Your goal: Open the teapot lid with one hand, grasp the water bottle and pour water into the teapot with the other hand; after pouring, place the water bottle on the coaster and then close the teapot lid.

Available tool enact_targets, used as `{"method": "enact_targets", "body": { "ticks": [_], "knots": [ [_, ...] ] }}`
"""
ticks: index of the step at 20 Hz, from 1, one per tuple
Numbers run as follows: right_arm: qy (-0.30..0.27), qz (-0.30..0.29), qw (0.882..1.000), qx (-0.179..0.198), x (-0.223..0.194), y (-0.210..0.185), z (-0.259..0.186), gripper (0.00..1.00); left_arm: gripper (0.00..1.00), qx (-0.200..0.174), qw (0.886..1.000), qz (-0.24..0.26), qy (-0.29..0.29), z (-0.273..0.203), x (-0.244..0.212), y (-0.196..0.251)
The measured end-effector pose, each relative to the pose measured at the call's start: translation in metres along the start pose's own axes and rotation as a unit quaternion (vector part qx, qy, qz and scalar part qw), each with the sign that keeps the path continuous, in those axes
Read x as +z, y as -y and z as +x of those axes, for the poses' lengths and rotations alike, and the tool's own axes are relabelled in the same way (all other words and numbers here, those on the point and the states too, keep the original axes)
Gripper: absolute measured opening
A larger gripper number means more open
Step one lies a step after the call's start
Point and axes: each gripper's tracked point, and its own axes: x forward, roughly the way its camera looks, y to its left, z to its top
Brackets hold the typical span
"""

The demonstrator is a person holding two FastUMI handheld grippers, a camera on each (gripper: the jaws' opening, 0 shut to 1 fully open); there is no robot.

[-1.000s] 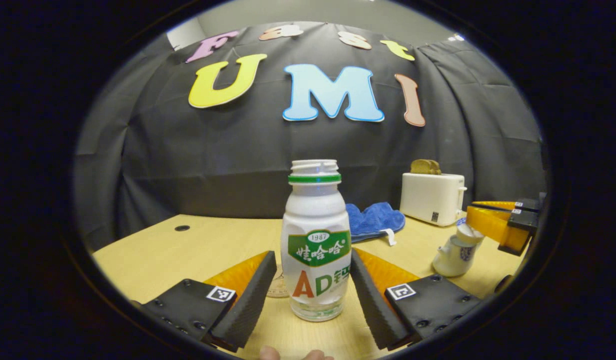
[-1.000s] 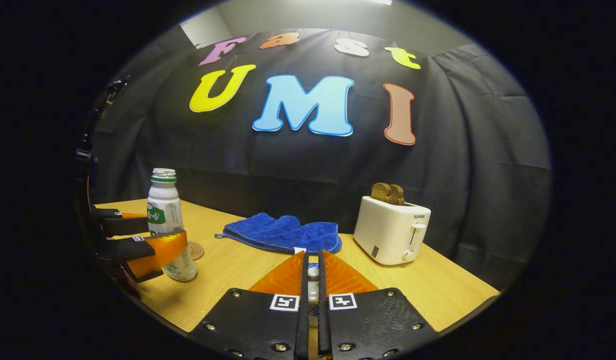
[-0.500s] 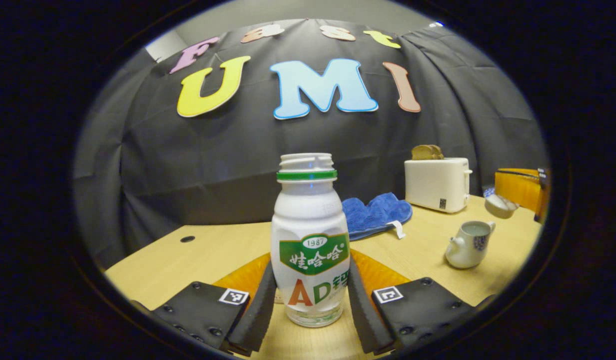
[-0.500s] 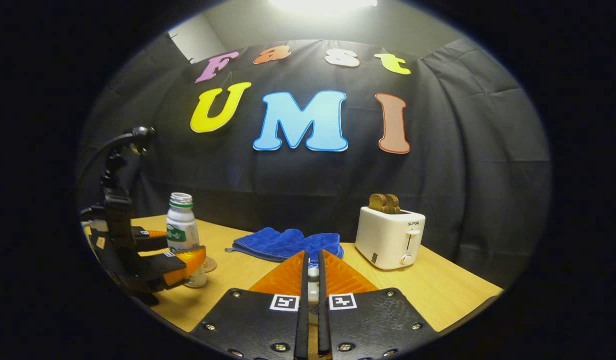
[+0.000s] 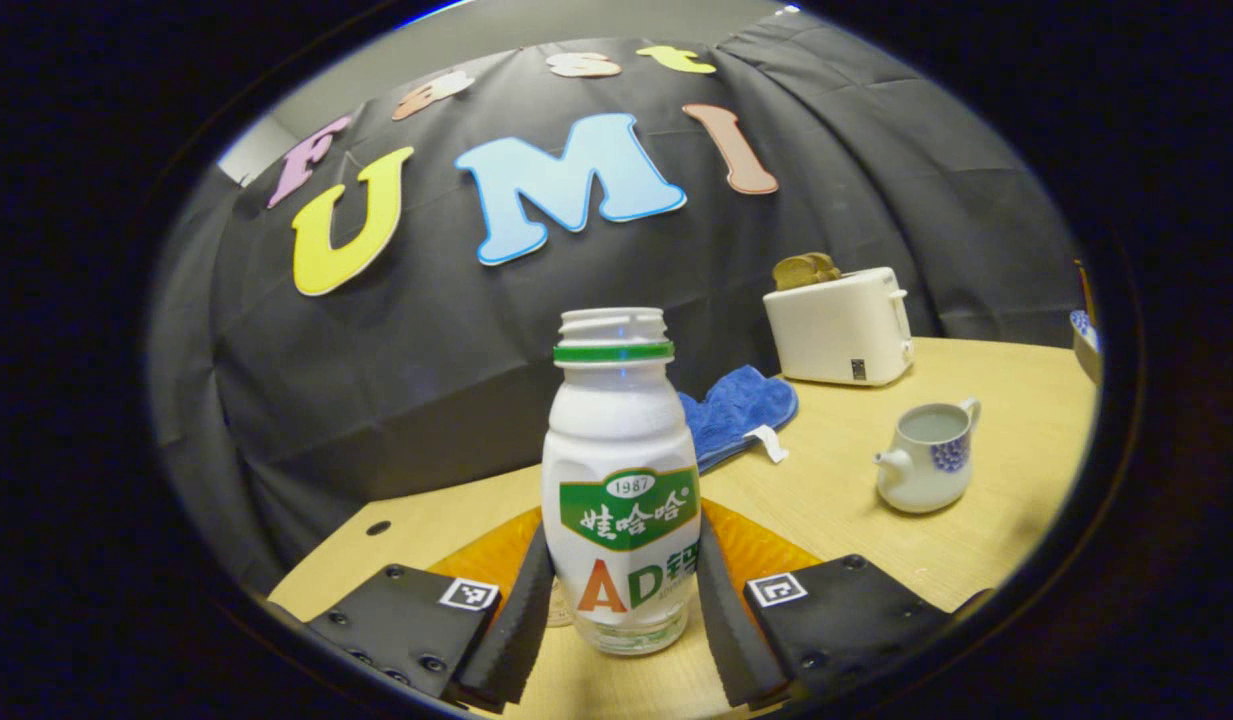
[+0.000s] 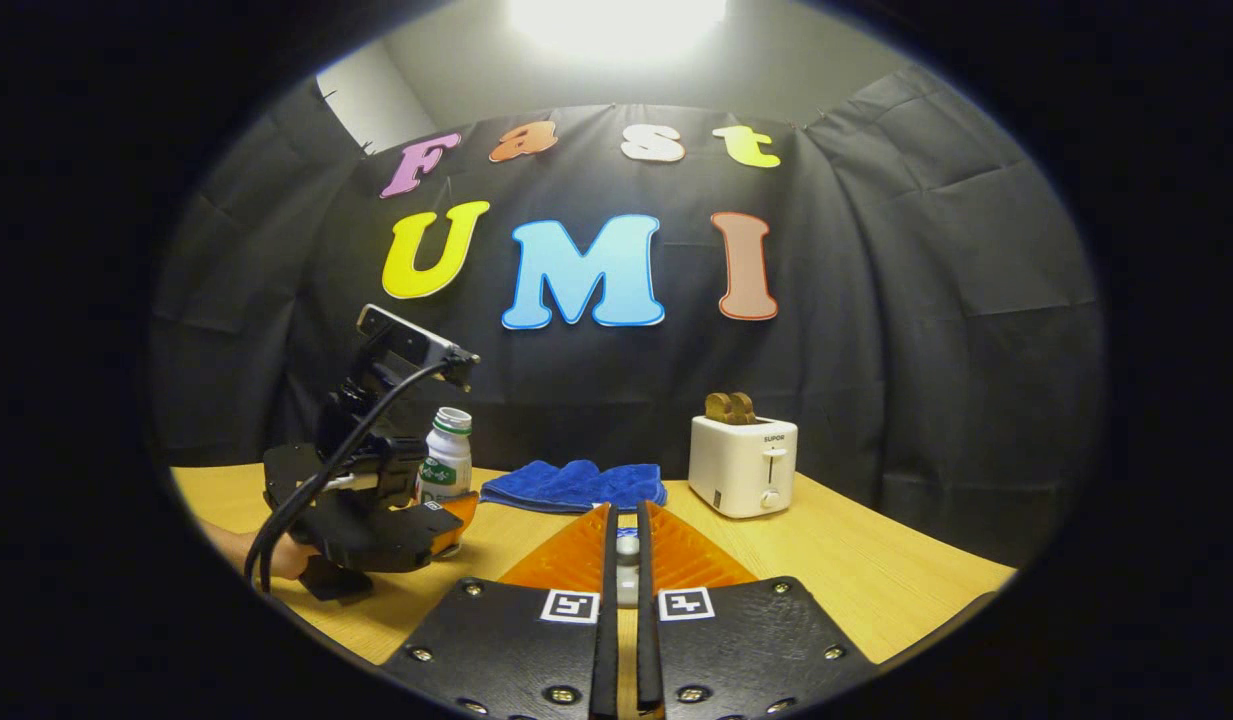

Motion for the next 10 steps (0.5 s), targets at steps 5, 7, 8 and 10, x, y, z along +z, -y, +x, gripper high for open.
{"method": "enact_targets", "body": {
  "ticks": [5, 7, 8, 10],
  "knots": [
    [-0.009, 0.019, 1.0, -0.02, -0.012, 0.018, -0.024, 0.07, 0.76, -0.004, 0.995, 0.102, 0.009, 0.013, 0.015, 0.014],
    [-0.011, 0.022, 0.999, -0.026, -0.015, 0.025, -0.032, 0.07, 0.81, -0.009, 0.989, 0.148, 0.007, 0.019, 0.016, 0.022],
    [-0.012, 0.024, 0.999, -0.029, -0.016, 0.028, -0.035, 0.07, 0.81, -0.01, 0.985, 0.173, 0.007, 0.022, 0.018, 0.025],
    [-0.013, 0.026, 0.999, -0.036, -0.017, 0.034, -0.039, 0.07, 0.81, -0.015, 0.977, 0.213, 0.011, 0.028, 0.023, 0.032]
  ]
}}
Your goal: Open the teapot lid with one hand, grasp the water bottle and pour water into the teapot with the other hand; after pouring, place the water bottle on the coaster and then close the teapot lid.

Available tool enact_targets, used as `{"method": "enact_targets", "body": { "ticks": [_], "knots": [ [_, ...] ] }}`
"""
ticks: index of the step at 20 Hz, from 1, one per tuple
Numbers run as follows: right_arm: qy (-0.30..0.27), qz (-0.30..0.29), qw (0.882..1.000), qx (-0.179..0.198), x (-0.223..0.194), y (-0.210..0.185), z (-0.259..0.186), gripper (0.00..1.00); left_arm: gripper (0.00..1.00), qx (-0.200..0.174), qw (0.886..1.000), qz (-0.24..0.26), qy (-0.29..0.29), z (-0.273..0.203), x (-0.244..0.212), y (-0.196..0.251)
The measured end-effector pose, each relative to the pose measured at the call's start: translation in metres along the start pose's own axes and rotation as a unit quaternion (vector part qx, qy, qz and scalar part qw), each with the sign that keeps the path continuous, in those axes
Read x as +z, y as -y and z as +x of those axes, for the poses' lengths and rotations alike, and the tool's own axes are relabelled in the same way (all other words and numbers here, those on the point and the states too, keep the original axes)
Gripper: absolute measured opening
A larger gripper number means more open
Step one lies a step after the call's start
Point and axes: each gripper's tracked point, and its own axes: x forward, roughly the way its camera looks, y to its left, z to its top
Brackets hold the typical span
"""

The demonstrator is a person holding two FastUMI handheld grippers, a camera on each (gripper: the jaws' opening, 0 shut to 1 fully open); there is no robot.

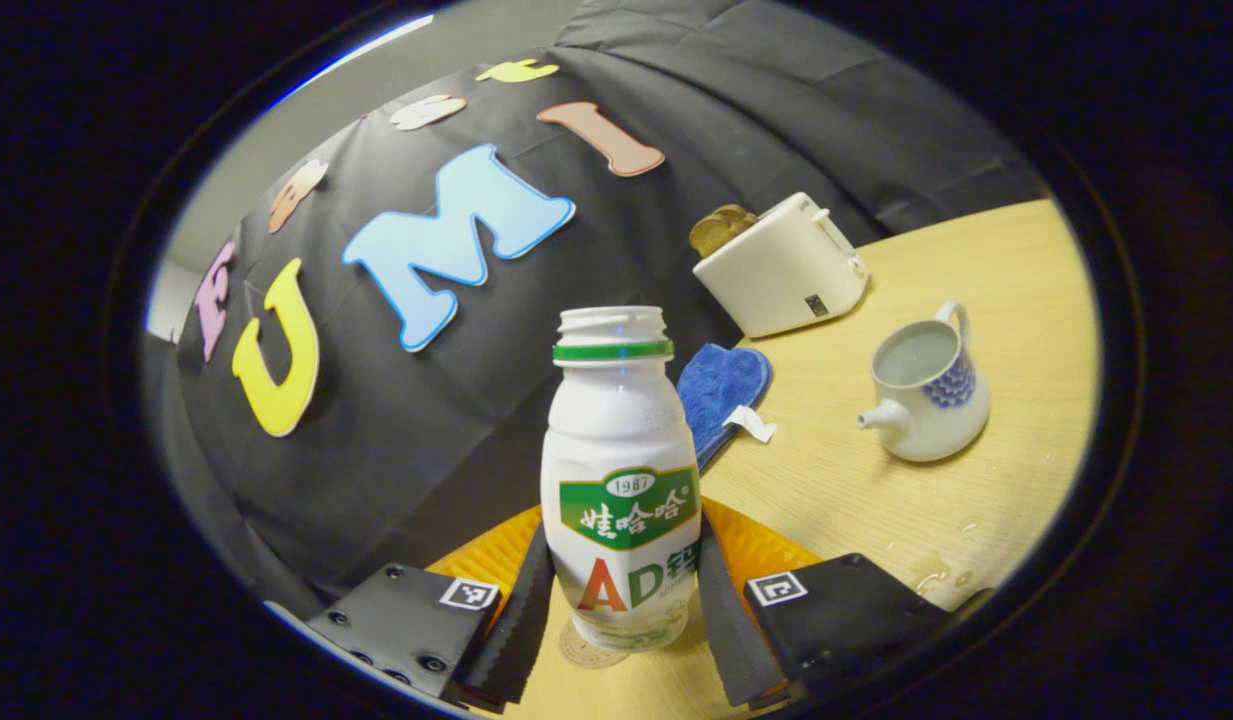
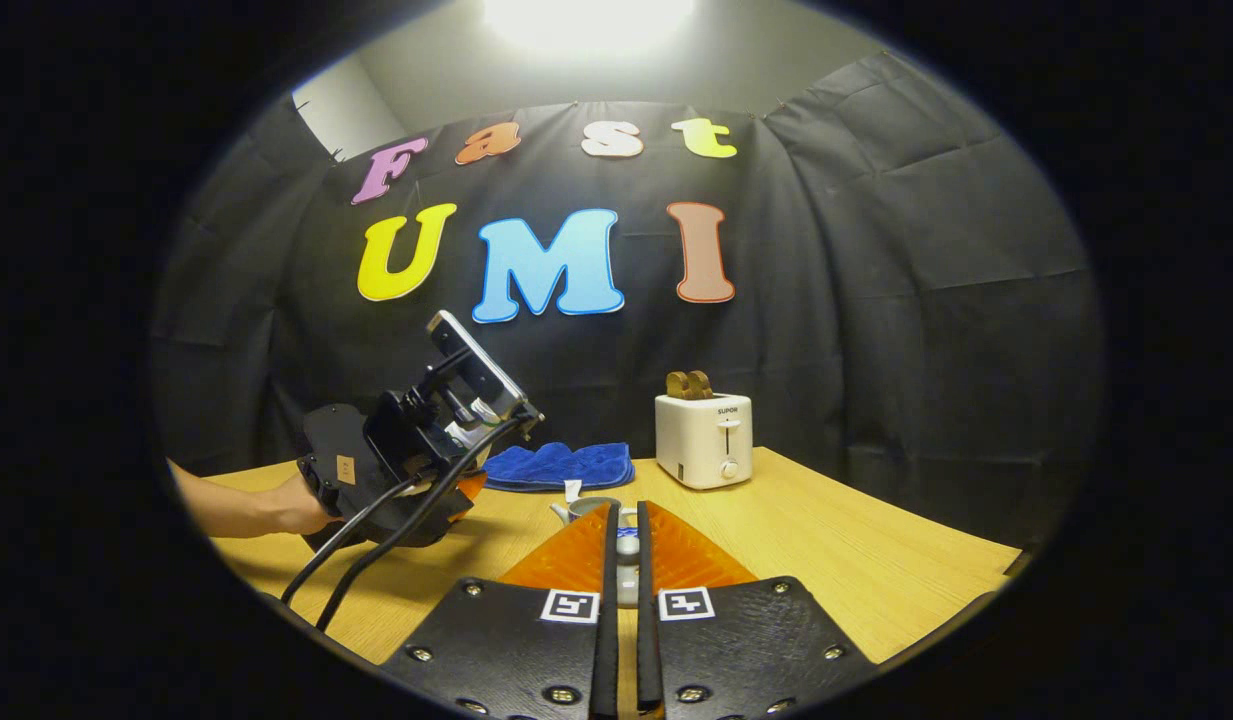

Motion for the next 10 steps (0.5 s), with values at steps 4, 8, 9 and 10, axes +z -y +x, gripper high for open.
{"method": "enact_targets", "body": {
  "ticks": [4, 8, 9, 10],
  "knots": [
    [-0.001, 0.0, 1.0, -0.008, -0.003, 0.009, -0.007, 0.07, 0.81, -0.017, 0.998, 0.061, 0.003, 0.007, 0.009, 0.014],
    [0.001, -0.002, 1.0, -0.016, -0.002, 0.019, -0.014, 0.07, 0.77, -0.011, 0.99, 0.141, 0.007, 0.012, 0.02, 0.024],
    [0.002, 0.0, 1.0, -0.018, -0.002, 0.021, -0.015, 0.07, 0.78, -0.011, 0.987, 0.158, 0.009, 0.012, 0.023, 0.026],
    [0.002, 0.001, 1.0, -0.02, -0.003, 0.022, -0.016, 0.07, 0.79, -0.013, 0.984, 0.176, 0.009, 0.013, 0.023, 0.03]
  ]
}}
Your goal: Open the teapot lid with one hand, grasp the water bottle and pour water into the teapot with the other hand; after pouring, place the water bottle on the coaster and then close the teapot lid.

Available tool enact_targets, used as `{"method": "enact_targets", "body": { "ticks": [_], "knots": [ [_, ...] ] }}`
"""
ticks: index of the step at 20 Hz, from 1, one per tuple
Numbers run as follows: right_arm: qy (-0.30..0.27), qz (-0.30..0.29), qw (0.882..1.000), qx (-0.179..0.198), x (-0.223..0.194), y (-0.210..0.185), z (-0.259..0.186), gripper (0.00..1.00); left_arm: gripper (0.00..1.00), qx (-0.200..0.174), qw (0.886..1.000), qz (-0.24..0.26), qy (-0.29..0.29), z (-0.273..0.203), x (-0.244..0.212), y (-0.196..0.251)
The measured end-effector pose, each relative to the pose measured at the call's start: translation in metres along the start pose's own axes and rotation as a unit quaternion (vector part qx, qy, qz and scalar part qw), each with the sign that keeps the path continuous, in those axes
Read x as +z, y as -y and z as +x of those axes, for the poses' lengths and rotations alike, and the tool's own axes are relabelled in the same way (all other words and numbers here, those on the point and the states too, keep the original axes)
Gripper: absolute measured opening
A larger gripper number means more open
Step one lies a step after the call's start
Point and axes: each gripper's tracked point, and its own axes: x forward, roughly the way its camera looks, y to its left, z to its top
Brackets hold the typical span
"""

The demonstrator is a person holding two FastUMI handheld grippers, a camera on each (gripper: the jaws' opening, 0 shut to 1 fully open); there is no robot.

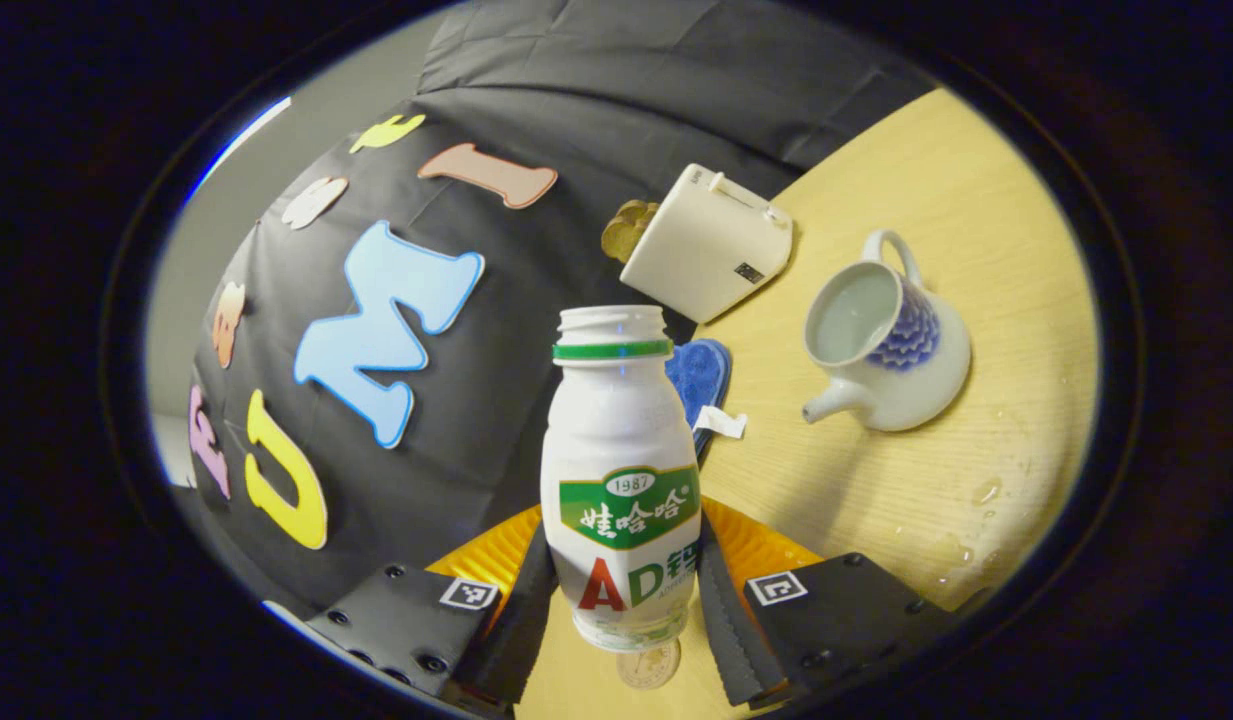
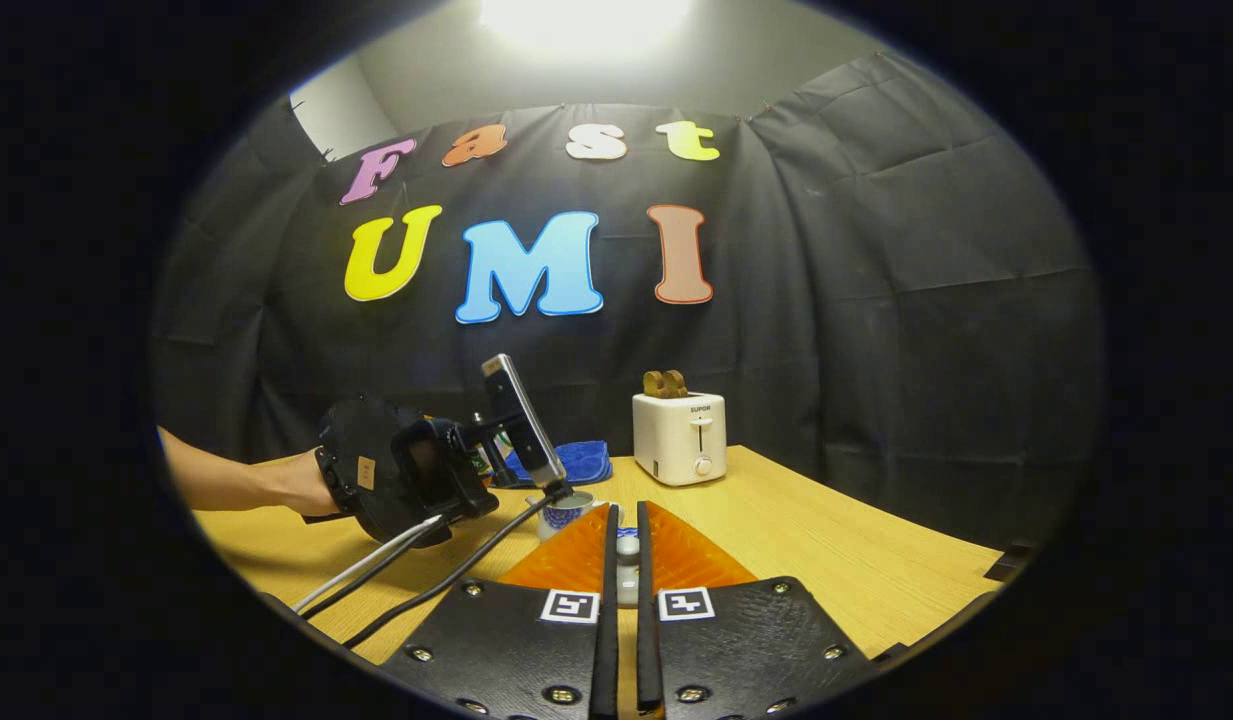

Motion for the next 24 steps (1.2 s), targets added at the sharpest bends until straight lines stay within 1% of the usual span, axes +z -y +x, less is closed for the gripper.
{"method": "enact_targets", "body": {
  "ticks": [1, 2, 3, 4, 5, 8, 9, 10, 11, 14, 19, 22, 23, 24],
  "knots": [
    [-0.001, 0.001, 1.0, 0.0, 0.0, 0.0, -0.001, 0.07, 0.8, -0.001, 1.0, 0.017, 0.001, 0.0, 0.002, 0.002],
    [-0.001, -0.001, 1.0, 0.001, -0.001, 0.001, -0.003, 0.07, 0.76, -0.002, 1.0, 0.031, 0.002, 0.0, 0.002, 0.004],
    [0.002, -0.003, 1.0, -0.001, 0.001, 0.001, -0.005, 0.07, 0.76, -0.004, 0.999, 0.042, 0.002, -0.001, 0.003, 0.005],
    [0.006, -0.005, 1.0, -0.001, 0.004, 0.002, -0.006, 0.07, 0.73, -0.006, 0.999, 0.052, 0.003, -0.001, 0.003, 0.007],
    [0.009, -0.009, 1.0, -0.002, 0.006, 0.002, -0.008, 0.07, 0.76, -0.007, 0.998, 0.062, 0.004, 0.0, 0.004, 0.008],
    [0.013, -0.023, 1.0, -0.006, 0.008, 0.003, -0.008, 0.07, 0.76, -0.007, 0.996, 0.086, 0.006, 0.002, 0.009, 0.01],
    [0.016, -0.026, 1.0, -0.008, 0.009, 0.003, -0.01, 0.07, 0.81, -0.007, 0.996, 0.094, 0.008, 0.004, 0.012, 0.009],
    [0.02, -0.027, 0.999, -0.01, 0.011, 0.004, -0.011, 0.07, 0.76, -0.006, 0.995, 0.101, 0.009, 0.005, 0.014, 0.009],
    [0.024, -0.027, 0.999, -0.009, 0.013, 0.003, -0.012, 0.07, 0.81, -0.006, 0.994, 0.108, 0.011, 0.006, 0.017, 0.008],
    [0.027, -0.018, 0.999, -0.007, 0.014, 0.003, -0.013, 0.07, 0.81, -0.005, 0.991, 0.134, 0.013, 0.005, 0.022, 0.008],
    [0.005, -0.009, 1.0, -0.006, 0.004, 0.005, -0.011, 0.07, 0.81, 0.0, 0.982, 0.186, 0.018, 0.005, 0.026, 0.002],
    [0.006, -0.009, 1.0, -0.007, 0.004, 0.005, -0.011, 0.07, 0.81, 0.001, 0.979, 0.203, 0.017, 0.006, 0.024, 0.0],
    [0.008, -0.01, 1.0, -0.008, 0.005, 0.005, -0.012, 0.07, 0.76, 0.0, 0.978, 0.208, 0.017, 0.007, 0.025, 0.0],
    [0.009, -0.012, 1.0, -0.008, 0.004, 0.006, -0.012, 0.07, 0.76, 0.0, 0.977, 0.215, 0.015, 0.006, 0.025, -0.001]
  ]
}}
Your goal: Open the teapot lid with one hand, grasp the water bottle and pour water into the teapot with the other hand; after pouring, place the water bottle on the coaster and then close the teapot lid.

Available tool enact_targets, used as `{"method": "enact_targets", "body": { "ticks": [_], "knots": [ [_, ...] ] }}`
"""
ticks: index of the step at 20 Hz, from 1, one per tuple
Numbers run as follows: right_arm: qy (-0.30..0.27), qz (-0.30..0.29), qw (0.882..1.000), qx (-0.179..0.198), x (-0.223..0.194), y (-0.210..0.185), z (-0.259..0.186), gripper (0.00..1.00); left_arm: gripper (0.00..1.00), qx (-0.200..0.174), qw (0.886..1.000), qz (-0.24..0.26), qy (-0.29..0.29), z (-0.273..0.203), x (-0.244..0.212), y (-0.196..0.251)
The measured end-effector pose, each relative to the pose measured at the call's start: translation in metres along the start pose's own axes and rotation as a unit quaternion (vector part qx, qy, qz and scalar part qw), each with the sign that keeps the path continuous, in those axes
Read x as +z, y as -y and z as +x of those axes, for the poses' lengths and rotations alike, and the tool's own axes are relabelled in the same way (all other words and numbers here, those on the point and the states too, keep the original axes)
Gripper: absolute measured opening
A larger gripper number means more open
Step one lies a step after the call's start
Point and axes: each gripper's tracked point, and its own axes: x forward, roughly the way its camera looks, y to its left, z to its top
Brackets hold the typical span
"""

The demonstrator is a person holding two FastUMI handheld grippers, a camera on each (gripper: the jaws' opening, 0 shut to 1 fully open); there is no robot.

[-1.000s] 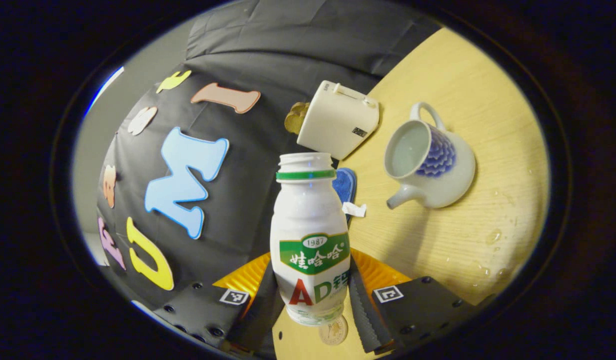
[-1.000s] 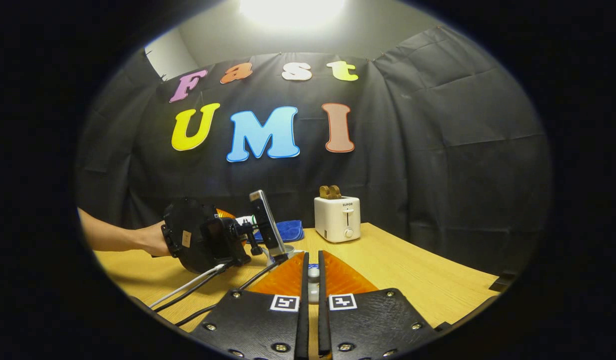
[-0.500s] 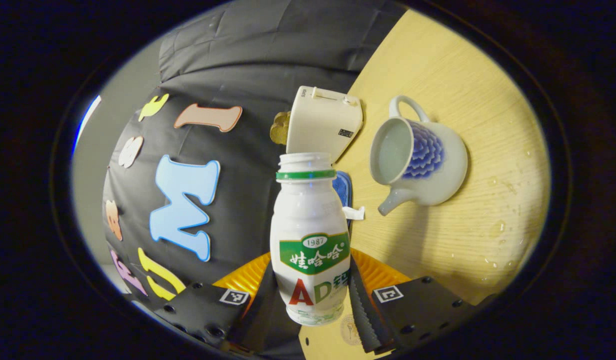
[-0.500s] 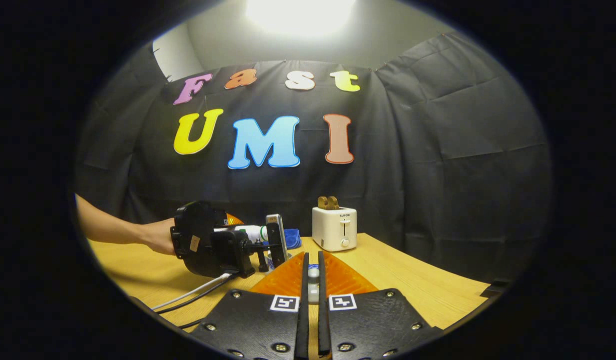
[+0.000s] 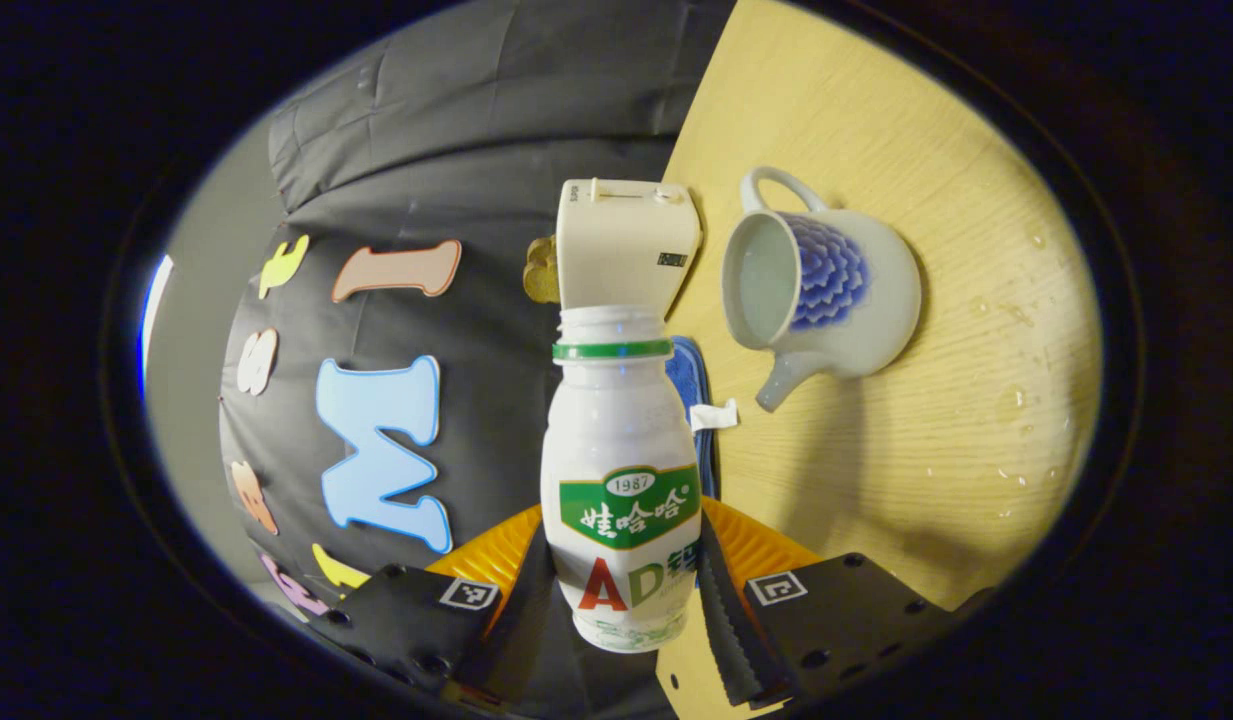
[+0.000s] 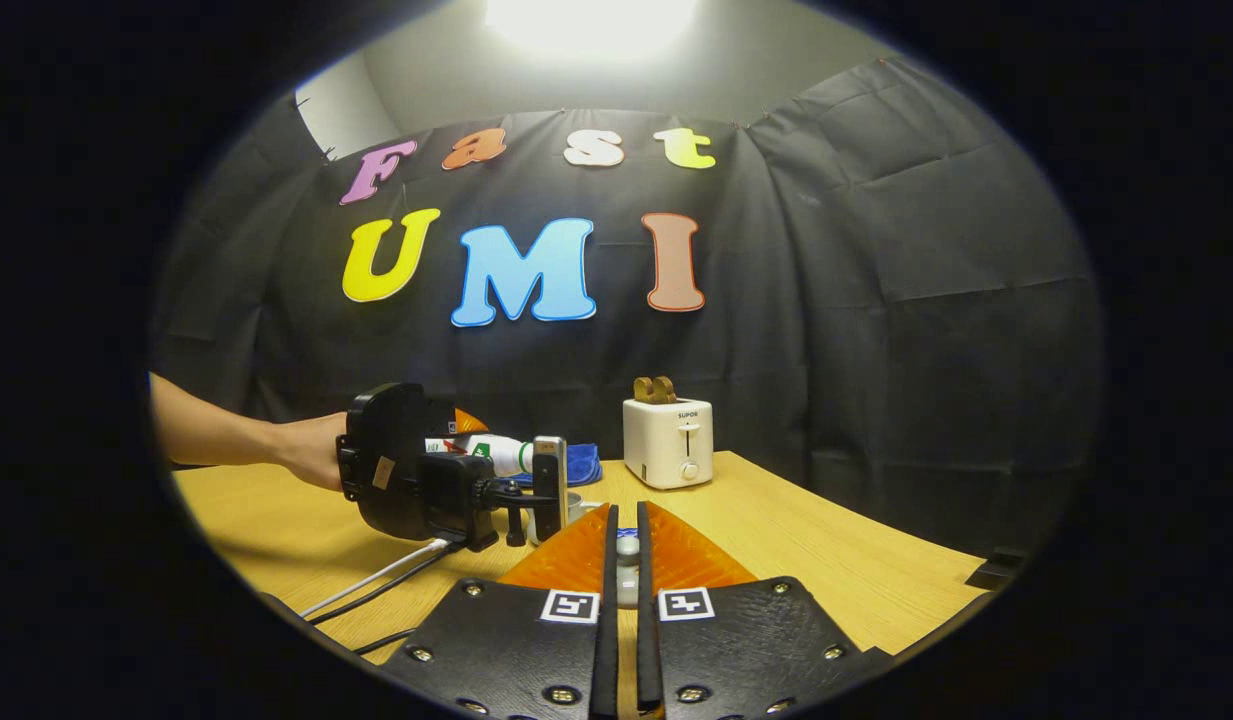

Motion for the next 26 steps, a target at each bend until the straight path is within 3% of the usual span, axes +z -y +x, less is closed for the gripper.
{"method": "enact_targets", "body": {
  "ticks": [5, 6, 21, 22, 26],
  "knots": [
    [0.002, 0.005, 1.0, -0.001, 0.003, 0.002, 0.0, 0.07, 0.76, 0.0, 1.0, 0.019, 0.003, 0.0, 0.001, -0.002],
    [0.003, 0.007, 1.0, -0.002, 0.002, 0.002, -0.001, 0.07, 0.81, 0.0, 1.0, 0.026, 0.002, 0.0, 0.001, -0.002],
    [0.002, 0.007, 1.0, -0.003, 0.001, 0.003, -0.002, 0.07, 0.81, 0.018, 0.994, 0.107, 0.005, 0.002, 0.005, -0.013],
    [0.002, 0.005, 1.0, -0.003, 0.002, 0.002, -0.003, 0.07, 0.76, 0.019, 0.994, 0.108, 0.005, 0.002, 0.005, -0.013],
    [0.002, 0.002, 1.0, 0.001, 0.003, -0.001, -0.003, 0.07, 0.76, 0.025, 0.993, 0.117, 0.006, 0.002, 0.006, -0.017]
  ]
}}
